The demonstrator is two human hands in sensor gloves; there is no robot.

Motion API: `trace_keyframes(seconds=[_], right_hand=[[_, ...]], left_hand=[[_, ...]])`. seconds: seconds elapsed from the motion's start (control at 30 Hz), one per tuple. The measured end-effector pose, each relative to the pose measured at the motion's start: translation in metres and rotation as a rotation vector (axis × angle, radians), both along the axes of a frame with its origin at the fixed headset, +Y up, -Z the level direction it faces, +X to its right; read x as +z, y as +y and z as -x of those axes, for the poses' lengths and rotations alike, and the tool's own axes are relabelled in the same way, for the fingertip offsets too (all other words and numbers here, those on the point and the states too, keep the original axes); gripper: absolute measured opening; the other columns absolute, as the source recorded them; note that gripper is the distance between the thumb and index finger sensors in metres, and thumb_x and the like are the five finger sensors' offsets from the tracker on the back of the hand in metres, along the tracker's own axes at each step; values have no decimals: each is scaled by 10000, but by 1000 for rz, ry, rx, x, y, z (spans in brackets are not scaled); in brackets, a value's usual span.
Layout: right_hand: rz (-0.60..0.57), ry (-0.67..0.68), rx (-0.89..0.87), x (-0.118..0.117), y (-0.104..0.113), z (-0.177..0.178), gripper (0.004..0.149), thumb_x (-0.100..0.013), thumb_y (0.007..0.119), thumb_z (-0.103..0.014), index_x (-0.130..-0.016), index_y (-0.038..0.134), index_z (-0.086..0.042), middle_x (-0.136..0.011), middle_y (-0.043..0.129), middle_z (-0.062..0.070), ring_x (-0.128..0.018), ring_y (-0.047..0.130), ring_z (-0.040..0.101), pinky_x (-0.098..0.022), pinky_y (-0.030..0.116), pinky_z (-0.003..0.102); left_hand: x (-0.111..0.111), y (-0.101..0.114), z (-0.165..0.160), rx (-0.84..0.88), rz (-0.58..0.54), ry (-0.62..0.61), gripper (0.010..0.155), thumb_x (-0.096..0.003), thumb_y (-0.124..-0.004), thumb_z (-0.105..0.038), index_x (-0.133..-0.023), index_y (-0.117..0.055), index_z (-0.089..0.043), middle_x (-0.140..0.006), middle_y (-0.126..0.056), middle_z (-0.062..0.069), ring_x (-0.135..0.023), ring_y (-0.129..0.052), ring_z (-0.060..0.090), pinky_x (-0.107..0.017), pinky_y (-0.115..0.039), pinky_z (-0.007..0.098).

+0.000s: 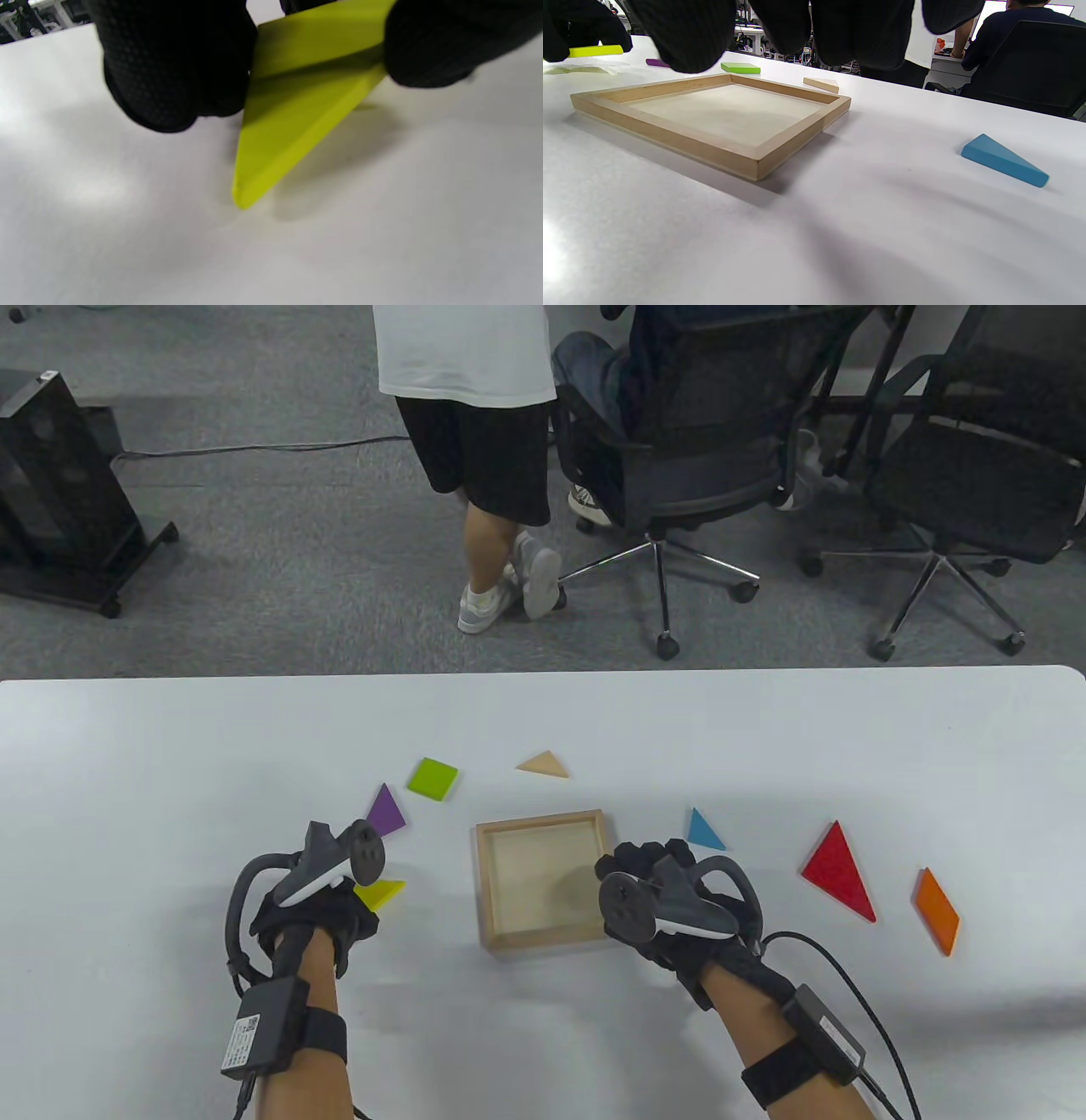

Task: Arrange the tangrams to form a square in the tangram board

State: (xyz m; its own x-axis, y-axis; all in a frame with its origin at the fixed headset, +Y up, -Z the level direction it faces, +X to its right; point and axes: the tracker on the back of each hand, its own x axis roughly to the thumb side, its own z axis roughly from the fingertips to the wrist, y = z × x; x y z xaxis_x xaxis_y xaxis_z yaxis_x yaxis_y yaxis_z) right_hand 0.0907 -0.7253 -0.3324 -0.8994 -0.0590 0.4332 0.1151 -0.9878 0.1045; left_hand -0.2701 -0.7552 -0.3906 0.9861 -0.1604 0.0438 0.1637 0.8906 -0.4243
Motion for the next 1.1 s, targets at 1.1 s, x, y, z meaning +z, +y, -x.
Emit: trace_keyframes(seconds=[1.1], right_hand=[[-17, -15, -20, -4, 2, -8, 723, -469, 772, -451, -1093, 573, -145, -1163, 564, 146, -1033, 624, 464, -788, 434, 686]], left_hand=[[9, 50, -188, -39, -168, -544, 889, -428, -841, -616, -1123, -449, -224, -957, -779, 294, -620, -1045, 390, -432, -972, 431]])
